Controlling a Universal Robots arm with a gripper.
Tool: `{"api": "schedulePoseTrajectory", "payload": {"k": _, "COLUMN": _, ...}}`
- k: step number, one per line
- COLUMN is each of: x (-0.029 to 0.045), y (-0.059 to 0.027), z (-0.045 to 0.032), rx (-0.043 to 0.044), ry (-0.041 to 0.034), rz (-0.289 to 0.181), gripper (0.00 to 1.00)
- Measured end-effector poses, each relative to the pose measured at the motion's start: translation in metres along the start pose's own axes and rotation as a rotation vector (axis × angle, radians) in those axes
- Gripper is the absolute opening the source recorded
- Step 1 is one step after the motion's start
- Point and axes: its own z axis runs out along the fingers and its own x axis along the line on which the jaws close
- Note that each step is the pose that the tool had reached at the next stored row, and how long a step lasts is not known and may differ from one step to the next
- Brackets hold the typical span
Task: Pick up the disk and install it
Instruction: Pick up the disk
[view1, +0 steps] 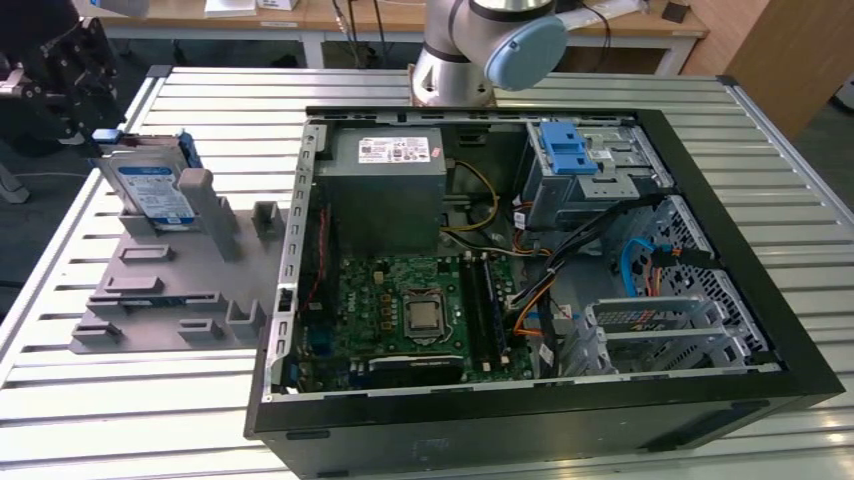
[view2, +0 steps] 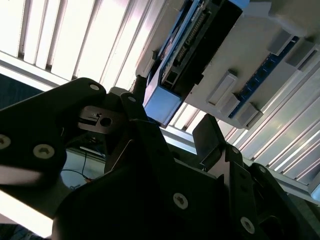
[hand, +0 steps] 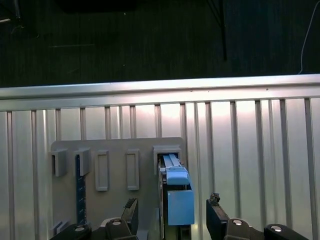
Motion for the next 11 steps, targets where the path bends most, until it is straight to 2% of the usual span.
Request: {"api": "schedulePoseTrajectory", "payload": {"k": 11, "x": 0.0, "y": 0.0006, "z": 0.0073, "rx": 0.0001, "ry": 0.0, "rz": 0.0, "gripper": 0.65}}
